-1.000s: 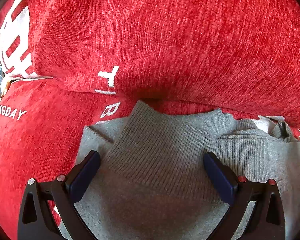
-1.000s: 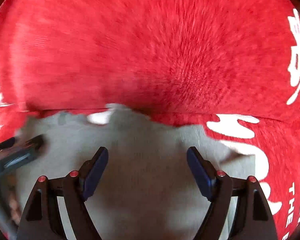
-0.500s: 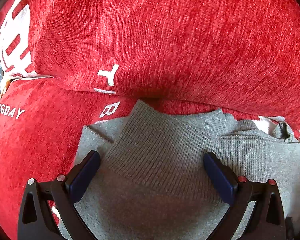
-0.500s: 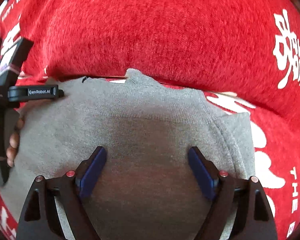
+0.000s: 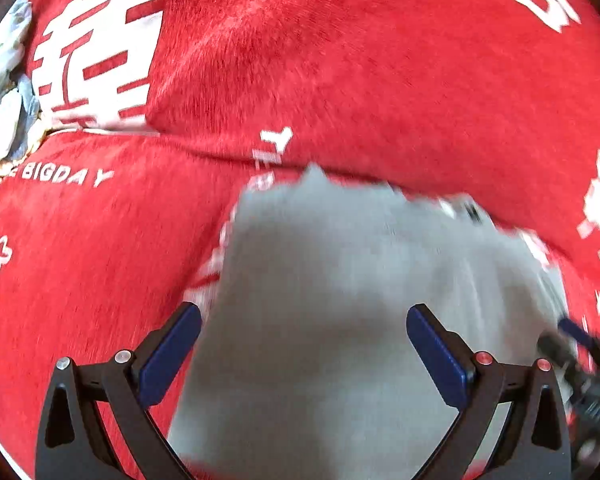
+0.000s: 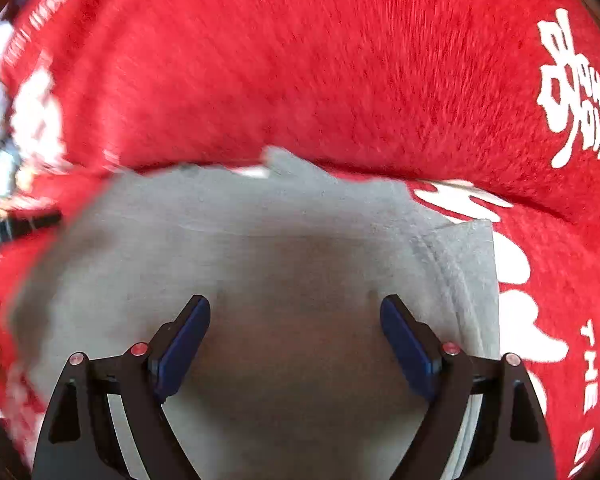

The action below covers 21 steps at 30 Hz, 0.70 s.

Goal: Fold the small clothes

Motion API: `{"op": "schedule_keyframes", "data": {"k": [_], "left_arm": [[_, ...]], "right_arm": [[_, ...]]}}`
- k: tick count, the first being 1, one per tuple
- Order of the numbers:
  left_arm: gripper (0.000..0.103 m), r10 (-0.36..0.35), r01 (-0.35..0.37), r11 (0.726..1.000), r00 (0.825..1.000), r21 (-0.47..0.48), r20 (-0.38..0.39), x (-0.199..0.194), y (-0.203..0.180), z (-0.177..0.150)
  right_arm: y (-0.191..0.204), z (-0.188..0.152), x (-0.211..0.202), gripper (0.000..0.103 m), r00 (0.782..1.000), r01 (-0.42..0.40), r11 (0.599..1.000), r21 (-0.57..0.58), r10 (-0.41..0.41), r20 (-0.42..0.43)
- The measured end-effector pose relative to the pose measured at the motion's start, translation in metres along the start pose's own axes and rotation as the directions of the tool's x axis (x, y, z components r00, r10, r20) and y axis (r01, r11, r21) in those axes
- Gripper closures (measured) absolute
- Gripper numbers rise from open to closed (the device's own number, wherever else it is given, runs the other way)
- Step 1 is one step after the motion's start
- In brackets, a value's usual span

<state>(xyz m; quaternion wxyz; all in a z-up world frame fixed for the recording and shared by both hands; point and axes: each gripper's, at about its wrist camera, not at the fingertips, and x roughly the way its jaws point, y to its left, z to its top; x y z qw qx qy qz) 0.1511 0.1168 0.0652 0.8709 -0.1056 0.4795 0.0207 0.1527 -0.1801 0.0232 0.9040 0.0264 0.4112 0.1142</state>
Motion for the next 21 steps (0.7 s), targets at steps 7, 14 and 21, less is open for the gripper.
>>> {"op": "schedule_keyframes", "data": {"k": [7,14,21], "left_arm": [[0.000,0.051,-0.053,0.998,0.994,-0.018,-0.097,0.010,0.032,-0.053],[0.000,0.006,-0.018,0.983,0.998,-0.184,-0.065,-0.019,0.083,-0.046],[0.003,-0.133,0.076,0.951,0.976,-0.301,-0.174,0.012,0.070,-0.054]], "right_arm": [[-0.016,-0.063,-0.014,0.014,0.996,-0.031,1.000,-0.003,0.031,-0.082],[-0.045,-0.080,-0.059,0.014,0.996,0.074,0.993,0.089,-0.068,-0.065],[-0.079,-0.098,-0.058,0.025,0.998,-0.040,0.926,0.376,0.059,-0.038]]}}
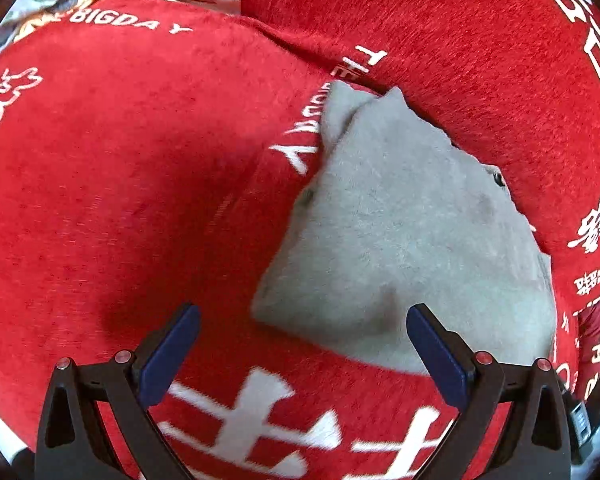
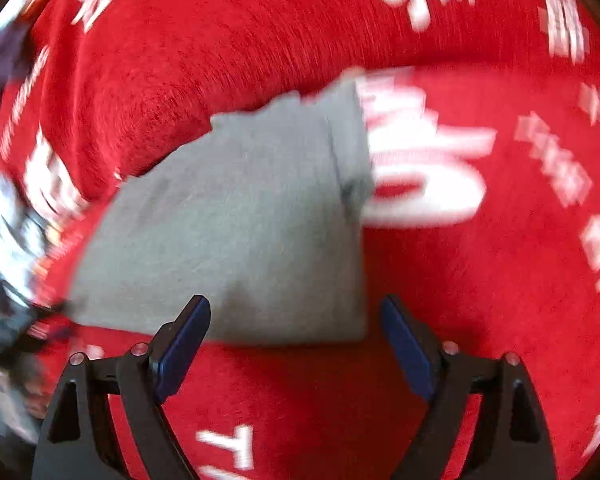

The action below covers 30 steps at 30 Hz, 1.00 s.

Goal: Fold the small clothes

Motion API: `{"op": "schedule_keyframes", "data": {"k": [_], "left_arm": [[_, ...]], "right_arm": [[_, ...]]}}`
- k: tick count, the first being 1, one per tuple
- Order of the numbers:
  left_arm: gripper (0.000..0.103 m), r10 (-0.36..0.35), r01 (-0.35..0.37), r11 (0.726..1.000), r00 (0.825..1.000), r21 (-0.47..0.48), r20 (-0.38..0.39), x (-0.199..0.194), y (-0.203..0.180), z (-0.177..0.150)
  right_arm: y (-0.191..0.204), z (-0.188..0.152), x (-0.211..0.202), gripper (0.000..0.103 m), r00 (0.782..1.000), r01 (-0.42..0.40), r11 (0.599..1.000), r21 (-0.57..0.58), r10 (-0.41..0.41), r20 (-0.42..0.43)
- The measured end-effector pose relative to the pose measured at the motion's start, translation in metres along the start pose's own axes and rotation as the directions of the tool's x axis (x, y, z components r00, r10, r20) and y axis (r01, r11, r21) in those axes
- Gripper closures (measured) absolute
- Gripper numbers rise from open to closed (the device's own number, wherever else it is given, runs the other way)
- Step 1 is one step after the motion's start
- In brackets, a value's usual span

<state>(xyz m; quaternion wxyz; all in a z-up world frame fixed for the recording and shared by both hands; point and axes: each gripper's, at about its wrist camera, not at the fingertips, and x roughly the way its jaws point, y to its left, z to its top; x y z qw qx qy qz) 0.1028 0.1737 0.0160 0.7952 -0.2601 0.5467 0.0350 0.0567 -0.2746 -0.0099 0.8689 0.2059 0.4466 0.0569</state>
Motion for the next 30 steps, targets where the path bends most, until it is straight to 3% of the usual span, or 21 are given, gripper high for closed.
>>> {"op": "schedule_keyframes", "data": {"k": [1,3,4,5,6,8,9,15,18,20,22,23,24,25,26,27,30], "left_arm": [[0.008,0.005,-0.005,1.000,1.000,-0.001,0.006,0.001,-0.004,0.001],[0.051,0.067,-0.068,0.997,0.997,0.036,0.039,-0.001,-0.015,0.000],[0.053,0.069,-0.070,0.997,0.997,0.044,0.039,-0.004,-0.016,0.001],[0.071,0.045,-0.047,0.998,0.999,0.039,0.028,-0.004,-0.016,0.003],[0.078,0.005,-0.005,0.999,1.000,0.032,0.010,-0.004,-0.016,0.005],[0.080,-0.001,0.001,1.000,1.000,0.024,0.001,-0.006,-0.012,0.007],[0.081,-0.002,0.002,0.999,1.000,0.032,0.001,-0.006,-0.012,0.008],[0.083,0.020,-0.023,0.997,0.999,0.070,0.037,-0.006,-0.007,0.004],[0.083,0.057,-0.062,0.993,0.997,0.102,0.046,-0.006,-0.016,-0.001],[0.082,0.022,-0.027,0.993,0.999,0.116,0.042,-0.010,-0.021,0.000],[0.073,0.008,-0.013,0.994,0.999,0.108,0.038,-0.018,-0.016,0.002],[0.049,-0.015,0.011,0.995,0.999,0.096,0.043,-0.022,-0.011,0.003],[0.011,-0.044,0.040,0.997,0.997,0.063,0.063,-0.028,-0.003,0.006],[0.000,-0.045,0.042,0.999,0.994,0.028,0.096,-0.033,0.004,0.009],[0.000,-0.035,0.037,0.999,0.988,-0.009,0.152,-0.040,0.011,0.011],[0.000,-0.026,0.031,0.999,0.983,-0.022,0.182,-0.044,0.016,0.018],[0.000,-0.024,0.023,1.000,0.991,0.004,0.131,-0.034,0.014,0.037]], "right_arm": [[0.001,0.000,0.001,0.033,1.000,-0.003,1.000,-0.009,0.003,-0.011],[-0.003,0.001,0.000,0.051,1.000,-0.006,1.000,0.012,0.007,-0.017],[-0.008,0.001,0.000,0.057,0.999,-0.030,0.999,0.033,0.031,-0.024],[-0.015,0.002,0.001,0.065,0.997,-0.071,0.995,0.067,0.074,-0.034],[-0.021,0.002,0.001,0.066,0.993,-0.108,0.989,0.100,0.112,-0.033],[-0.024,0.001,0.001,0.071,0.989,-0.141,0.983,0.119,0.145,-0.027],[-0.023,0.000,0.003,0.086,0.988,-0.151,0.982,0.112,0.155,-0.026],[-0.038,0.000,-0.016,0.090,0.990,-0.138,0.984,0.111,0.138,0.013],[-0.036,-0.002,-0.008,0.090,0.994,-0.099,0.994,0.055,0.101,-0.037],[-0.027,0.000,-0.011,0.087,0.997,-0.077,0.997,0.005,0.077,-0.033],[-0.022,0.006,-0.019,0.079,0.996,-0.084,0.996,0.015,0.085,-0.032],[-0.020,0.010,-0.027,0.066,0.998,-0.058,0.998,0.000,0.058,-0.007],[-0.017,0.013,-0.038,0.053,0.999,-0.031,0.999,-0.024,0.032,0.036],[-0.014,0.015,-0.046,0.047,0.997,-0.009,0.999,-0.046,0.013,0.075],[-0.010,0.019,-0.052,0.035,0.994,0.013,0.998,-0.064,-0.006,0.110],[-0.003,0.025,-0.058,0.032,0.989,0.041,0.995,-0.086,-0.028,0.148],[0.025,0.052,-0.051,0.031,0.985,0.059,0.985,-0.163,-0.030,0.172]]}}
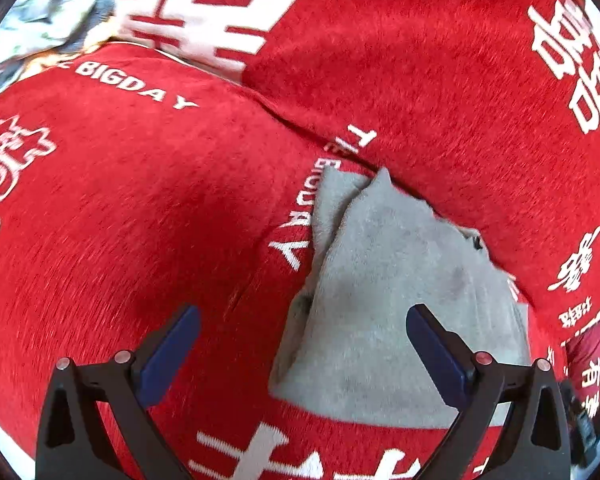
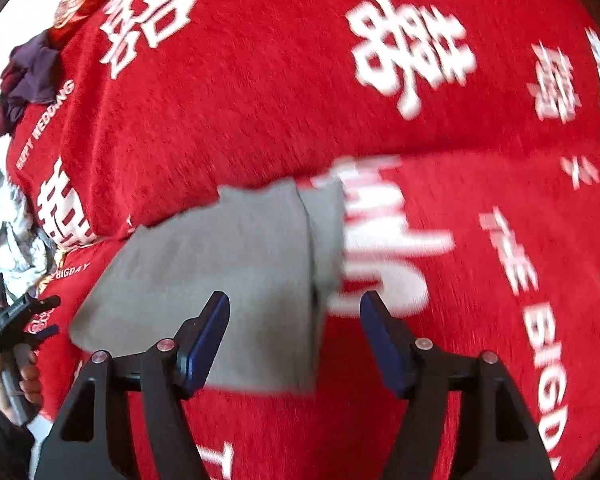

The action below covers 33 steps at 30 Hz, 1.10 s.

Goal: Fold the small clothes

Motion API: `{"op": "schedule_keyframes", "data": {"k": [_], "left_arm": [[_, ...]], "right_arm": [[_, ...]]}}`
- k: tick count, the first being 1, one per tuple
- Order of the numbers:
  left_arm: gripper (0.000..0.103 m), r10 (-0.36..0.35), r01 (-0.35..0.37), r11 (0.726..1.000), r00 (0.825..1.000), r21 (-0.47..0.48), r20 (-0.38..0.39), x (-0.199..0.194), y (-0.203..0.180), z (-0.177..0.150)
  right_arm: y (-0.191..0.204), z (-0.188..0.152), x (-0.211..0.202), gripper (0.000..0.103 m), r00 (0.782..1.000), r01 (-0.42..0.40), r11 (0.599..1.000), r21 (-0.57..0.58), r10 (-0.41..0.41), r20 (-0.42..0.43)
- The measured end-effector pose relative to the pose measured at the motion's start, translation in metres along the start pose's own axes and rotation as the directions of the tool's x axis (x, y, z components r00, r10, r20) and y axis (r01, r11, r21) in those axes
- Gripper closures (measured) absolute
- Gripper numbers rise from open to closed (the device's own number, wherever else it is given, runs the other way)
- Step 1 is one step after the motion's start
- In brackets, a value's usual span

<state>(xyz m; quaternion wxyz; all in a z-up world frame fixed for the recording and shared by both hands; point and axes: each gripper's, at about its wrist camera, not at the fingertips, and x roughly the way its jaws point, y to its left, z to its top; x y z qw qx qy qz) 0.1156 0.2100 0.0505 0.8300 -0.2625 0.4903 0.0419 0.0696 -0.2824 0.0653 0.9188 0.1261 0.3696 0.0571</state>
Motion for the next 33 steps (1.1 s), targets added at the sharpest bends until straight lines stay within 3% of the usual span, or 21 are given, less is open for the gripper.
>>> {"op": "schedule_keyframes", "data": {"k": [5,10,12,13,14,15,18,21,26,33], "left_arm": [[0.000,-0.025,0.033,0.996,0.995,0.085,-0.097,0.044,-0.021,0.009],[0.000,-0.098,0.110,0.992,0.977,0.058,-0.188,0.082,-0.024,0.020],[0.024,-0.080,0.097,0.992,0.978,0.084,-0.193,0.092,-0.028,0.021],[0.027,-0.064,0.085,0.989,0.983,0.117,-0.175,0.092,-0.031,0.020],[0.053,-0.082,0.106,0.984,0.983,0.145,-0.161,0.090,-0.034,0.019],[0.066,-0.085,0.111,0.980,0.984,0.167,-0.155,0.089,-0.038,0.019],[0.080,-0.055,0.084,0.973,0.989,0.215,-0.136,0.088,-0.048,0.019],[0.087,-0.024,0.053,0.971,0.991,0.231,-0.129,0.085,-0.056,0.021],[0.088,0.015,0.007,0.960,0.997,0.280,-0.075,0.057,-0.084,0.027],[0.089,0.044,-0.039,0.903,0.999,0.428,-0.002,0.008,-0.165,0.022]], "right_arm": [[0.048,0.023,0.055,0.031,0.997,0.001,0.990,-0.141,-0.012,-0.080],[0.073,0.013,0.118,0.031,0.980,0.006,0.970,-0.243,-0.054,-0.191],[0.073,0.001,0.130,0.029,0.978,0.011,0.963,-0.268,-0.066,-0.196],[0.072,-0.003,0.130,0.028,0.986,0.011,0.962,-0.274,-0.057,-0.158],[0.070,-0.007,0.129,0.025,0.991,0.007,0.961,-0.276,-0.045,-0.130],[0.069,-0.010,0.128,0.024,0.993,0.004,0.962,-0.275,-0.036,-0.112],[0.067,-0.011,0.127,0.023,0.994,-0.006,0.964,-0.267,-0.024,-0.109],[0.066,-0.011,0.127,0.023,0.994,-0.006,0.963,-0.269,-0.025,-0.111],[0.067,-0.009,0.128,0.021,0.993,-0.026,0.966,-0.258,-0.004,-0.115],[0.057,-0.001,0.119,0.020,0.989,-0.087,0.976,-0.201,0.059,-0.138]]}}
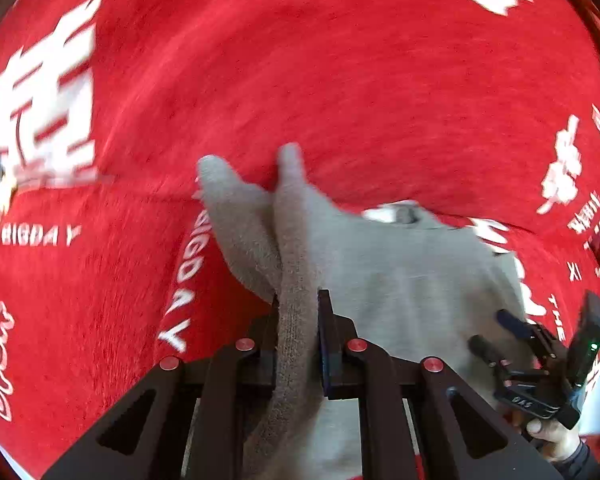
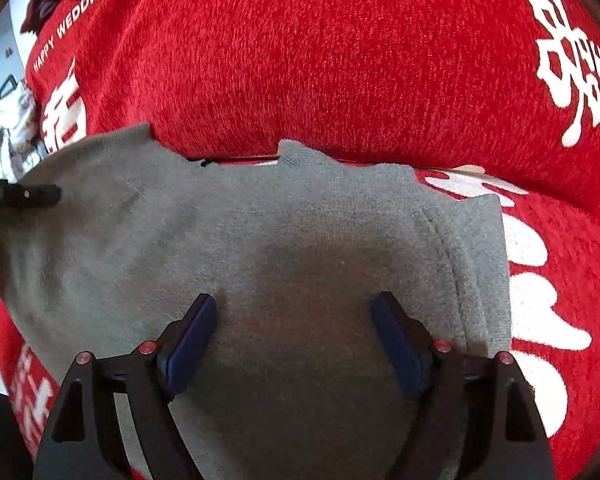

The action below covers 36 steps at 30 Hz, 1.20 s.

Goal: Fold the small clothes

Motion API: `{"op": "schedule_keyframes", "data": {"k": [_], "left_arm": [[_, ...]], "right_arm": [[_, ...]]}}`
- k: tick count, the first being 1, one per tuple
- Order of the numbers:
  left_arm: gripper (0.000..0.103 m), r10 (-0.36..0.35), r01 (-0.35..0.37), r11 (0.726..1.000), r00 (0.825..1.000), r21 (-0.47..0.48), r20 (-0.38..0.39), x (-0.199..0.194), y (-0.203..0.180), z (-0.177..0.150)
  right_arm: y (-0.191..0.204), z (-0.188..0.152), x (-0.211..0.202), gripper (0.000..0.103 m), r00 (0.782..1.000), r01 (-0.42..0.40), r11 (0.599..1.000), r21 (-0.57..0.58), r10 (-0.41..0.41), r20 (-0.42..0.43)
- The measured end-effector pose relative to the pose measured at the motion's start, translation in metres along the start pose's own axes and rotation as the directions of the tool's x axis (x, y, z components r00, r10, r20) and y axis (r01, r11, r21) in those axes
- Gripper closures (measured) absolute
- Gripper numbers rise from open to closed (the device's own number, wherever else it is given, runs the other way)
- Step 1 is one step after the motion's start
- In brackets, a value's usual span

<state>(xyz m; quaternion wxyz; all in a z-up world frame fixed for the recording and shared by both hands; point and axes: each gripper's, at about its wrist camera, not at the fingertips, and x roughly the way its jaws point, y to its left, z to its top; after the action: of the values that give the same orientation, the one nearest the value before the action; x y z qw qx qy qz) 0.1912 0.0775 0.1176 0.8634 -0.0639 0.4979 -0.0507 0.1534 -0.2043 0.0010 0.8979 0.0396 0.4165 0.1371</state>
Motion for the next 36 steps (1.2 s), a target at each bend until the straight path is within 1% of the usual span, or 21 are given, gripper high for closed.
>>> {"op": "schedule_keyframes", "data": {"k": [2,6,9,11,13,16,18,20,21,22,23,24,25,26,27,28,29,30,31,33,36], "left_arm": [[0.089,0.019,-0.019,0.999,1.000,0.050,0.005,-0.011,-0.030,0.008],[0.090,0.011,-0.010,0.992,1.000,0.129,-0.009,-0.015,-0.098,0.020],[0.090,-0.001,0.006,0.979,1.000,0.204,-0.029,-0.004,-0.160,0.019],[0.090,0.016,-0.002,0.961,0.999,0.277,-0.047,0.012,-0.205,0.009],[0.090,0.029,0.001,0.943,0.996,0.332,-0.085,0.035,-0.242,-0.005],[0.090,0.046,0.010,0.925,0.989,0.380,-0.137,0.070,-0.276,-0.029],[0.090,0.083,-0.005,0.912,0.981,0.411,-0.174,0.094,-0.292,-0.047],[0.089,0.100,-0.026,0.899,0.984,0.438,-0.147,0.097,-0.295,-0.056],[0.081,0.099,-0.027,0.897,0.985,0.440,-0.142,0.095,-0.297,-0.056],[0.075,0.085,-0.004,0.901,0.982,0.434,-0.167,0.092,-0.296,-0.054],[0.057,0.061,0.025,0.907,0.980,0.421,-0.189,0.089,-0.295,-0.050],[0.028,0.018,0.074,0.915,0.974,0.397,-0.224,0.084,-0.292,-0.044],[0.018,-0.012,0.102,0.923,0.971,0.372,-0.238,0.077,-0.289,-0.039],[0.015,-0.046,0.123,0.932,0.973,0.342,-0.226,0.067,-0.285,-0.034],[0.015,-0.079,0.142,0.937,0.976,0.320,-0.201,0.054,-0.282,-0.030],[0.015,-0.119,0.172,0.935,0.976,0.312,-0.180,0.037,-0.279,-0.025],[0.015,-0.138,0.187,0.930,0.975,0.315,-0.172,0.027,-0.275,-0.022],[0.015,-0.154,0.198,0.926,0.975,0.320,-0.158,0.016,-0.272,-0.019],[0.015,-0.160,0.191,0.927,0.980,0.323,-0.121,0.001,-0.262,-0.018],[0.015,-0.131,0.144,0.935,0.989,0.324,-0.062,-0.012,-0.242,-0.016],[0.015,-0.042,0.048,0.960,0.999,0.275,-0.027,-0.012,-0.196,-0.020]], "right_arm": [[-0.008,-0.001,-0.011,0.020,1.000,-0.019,0.999,0.042,0.019,0.006],[-0.037,-0.014,-0.046,0.020,0.999,-0.025,0.993,0.111,0.020,0.046],[-0.061,-0.031,-0.073,0.020,0.997,0.026,0.989,0.146,-0.037,0.073],[-0.078,-0.042,-0.087,0.020,0.995,0.038,0.982,0.183,-0.055,0.086],[-0.095,-0.053,-0.097,0.020,0.993,0.034,0.972,0.233,-0.060,0.102],[-0.110,-0.069,-0.101,0.020,0.994,0.040,0.964,0.263,-0.066,0.090],[-0.116,-0.077,-0.099,0.020,0.994,0.049,0.962,0.268,-0.072,0.077],[-0.122,-0.082,-0.097,0.020,0.996,0.040,0.958,0.284,-0.062,0.068],[-0.125,-0.084,-0.098,0.020,0.996,0.035,0.957,0.289,-0.058,0.071],[-0.126,-0.085,-0.100,0.020,0.995,0.027,0.957,0.288,-0.052,0.080],[-0.126,-0.083,-0.100,0.020,0.995,0.025,0.958,0.286,-0.051,0.081],[-0.126,-0.082,-0.102,0.020,0.995,0.027,0.958,0.286,-0.053,0.083],[-0.126,-0.081,-0.103,0.020,0.995,0.026,0.958,0.287,-0.052,0.085],[-0.126,-0.079,-0.105,0.020,0.995,0.019,0.957,0.289,-0.048,0.092],[-0.125,-0.080,-0.109,0.020,0.994,0.013,0.957,0.290,-0.044,0.100],[-0.123,-0.080,-0.112,0.020,0.993,0.009,0.957,0.289,-0.042,0.107],[-0.121,-0.081,-0.117,0.020,0.993,0.005,0.958,0.286,-0.039,0.113],[-0.117,-0.080,-0.123,0.020,0.992,-0.004,0.960,0.281,-0.033,0.124],[-0.115,-0.079,-0.127,0.020,0.991,-0.014,0.960,0.279,-0.024,0.131],[-0.110,-0.078,-0.135,0.020,0.990,-0.039,0.959,0.280,-0.002,0.144],[-0.104,-0.074,-0.141,0.019,0.982,-0.133,0.945,0.298,0.086,0.165]]}}
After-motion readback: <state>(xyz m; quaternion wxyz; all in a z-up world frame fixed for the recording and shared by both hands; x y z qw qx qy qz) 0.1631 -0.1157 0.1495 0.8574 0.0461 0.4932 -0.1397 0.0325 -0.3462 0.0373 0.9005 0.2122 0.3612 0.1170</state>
